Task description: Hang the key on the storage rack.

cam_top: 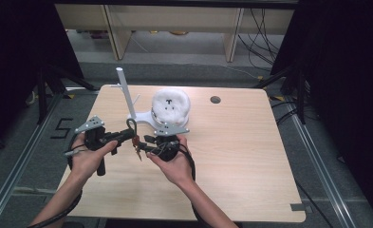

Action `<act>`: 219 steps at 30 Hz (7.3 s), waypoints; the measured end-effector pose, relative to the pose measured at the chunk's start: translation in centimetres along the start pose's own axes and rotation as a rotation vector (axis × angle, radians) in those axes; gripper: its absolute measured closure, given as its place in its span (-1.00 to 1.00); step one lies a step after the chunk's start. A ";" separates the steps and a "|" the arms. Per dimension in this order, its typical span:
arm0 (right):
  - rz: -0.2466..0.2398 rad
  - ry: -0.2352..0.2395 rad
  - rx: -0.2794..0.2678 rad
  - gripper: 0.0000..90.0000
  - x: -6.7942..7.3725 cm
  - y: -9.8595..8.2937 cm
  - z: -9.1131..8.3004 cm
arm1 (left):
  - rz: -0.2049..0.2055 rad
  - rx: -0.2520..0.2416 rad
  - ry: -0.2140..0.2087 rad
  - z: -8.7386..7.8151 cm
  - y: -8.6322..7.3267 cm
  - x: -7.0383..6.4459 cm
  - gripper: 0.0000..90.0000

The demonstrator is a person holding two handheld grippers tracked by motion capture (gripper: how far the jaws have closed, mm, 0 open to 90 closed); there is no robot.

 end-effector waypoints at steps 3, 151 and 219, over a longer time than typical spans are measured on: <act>0.001 -0.026 0.005 0.36 -0.4 -0.3 -0.6 | 0.001 -0.005 0.021 -0.1 0.0 0.7 0.88; 0.195 -0.369 -0.106 0.16 -12.2 -11.5 -14.2 | -0.158 -0.028 0.252 4.3 7.3 14.0 0.84; 0.225 -0.393 -0.104 0.12 -13.3 -12.2 -14.9 | 0.077 -0.065 0.364 -1.6 -4.2 6.5 -0.17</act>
Point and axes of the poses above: each handheld gripper's, and its own axes: z roughly forward along the jaws, y roughly out of its top, x roughly to its left, the point moved 7 cm from there along z, roughly forward along the jaws, and after that the axes turned 10 degrees about x, right-handed, at the moved point
